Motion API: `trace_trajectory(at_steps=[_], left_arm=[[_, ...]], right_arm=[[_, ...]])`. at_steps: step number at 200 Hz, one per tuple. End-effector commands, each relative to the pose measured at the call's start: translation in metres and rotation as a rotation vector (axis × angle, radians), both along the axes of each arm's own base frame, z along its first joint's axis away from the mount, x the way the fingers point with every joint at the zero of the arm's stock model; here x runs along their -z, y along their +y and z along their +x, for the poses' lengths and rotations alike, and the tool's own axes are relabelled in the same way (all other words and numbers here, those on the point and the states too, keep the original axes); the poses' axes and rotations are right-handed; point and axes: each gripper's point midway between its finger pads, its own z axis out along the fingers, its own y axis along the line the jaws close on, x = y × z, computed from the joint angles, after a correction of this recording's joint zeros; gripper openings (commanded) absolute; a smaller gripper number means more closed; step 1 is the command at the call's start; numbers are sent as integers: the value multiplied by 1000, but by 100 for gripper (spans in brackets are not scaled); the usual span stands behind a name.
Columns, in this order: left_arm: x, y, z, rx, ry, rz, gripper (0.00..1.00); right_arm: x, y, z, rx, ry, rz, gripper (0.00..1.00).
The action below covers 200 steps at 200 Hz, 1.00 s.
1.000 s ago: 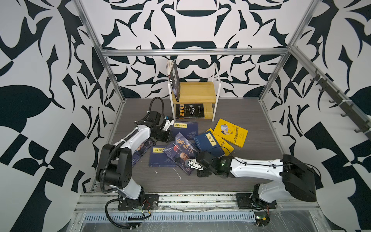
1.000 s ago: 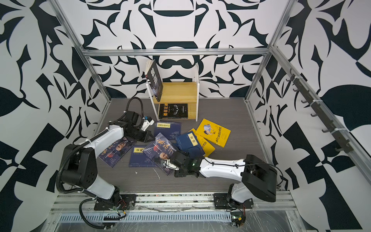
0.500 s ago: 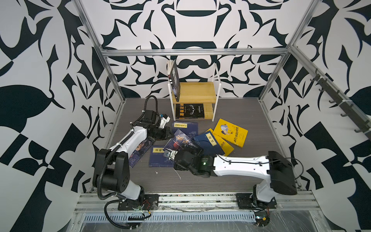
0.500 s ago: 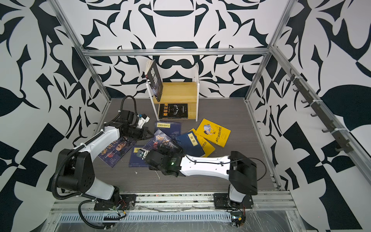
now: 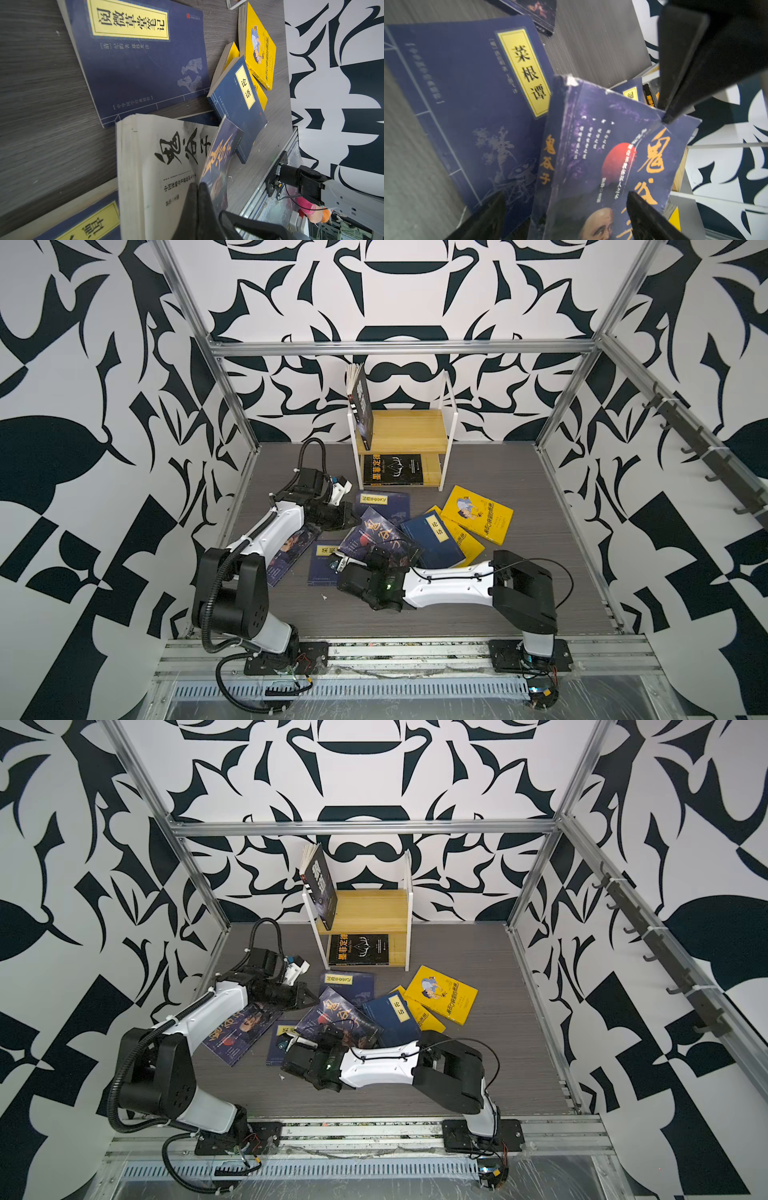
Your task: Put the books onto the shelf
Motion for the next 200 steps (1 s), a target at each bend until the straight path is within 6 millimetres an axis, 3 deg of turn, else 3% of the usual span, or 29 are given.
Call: trace_trajectory(at_steps=[1, 27, 73, 92, 107, 131, 162, 169, 200], left_arm=[[-10, -3, -4, 7, -5, -33, 0], [-10, -3, -5, 8, -3, -34, 0], [-9, -2, -2, -1, -13, -19, 0], [-14, 1, -1, 18, -41, 5, 43], [-21, 6, 2, 12, -64, 23, 60], [-29, 20, 9, -37, -68, 14, 74], [-28, 34, 12, -89, -65, -2, 84], [-27, 36, 12, -99, -57, -11, 91], [-28, 33, 9, -129, -13, -95, 98]], right_arm=[[-7, -7, 10, 76, -76, 52, 92], [4, -17, 14, 103, -101, 31, 82], [13, -31, 13, 109, -102, 25, 30], [9, -31, 11, 91, -89, 57, 10], [3, -32, 10, 84, -91, 89, 0], [-11, -33, 11, 77, -121, 122, 0], [-33, -32, 13, 61, -170, 180, 0], [-38, -33, 14, 64, -182, 199, 0], [-63, -38, 19, 78, -253, 273, 0]])
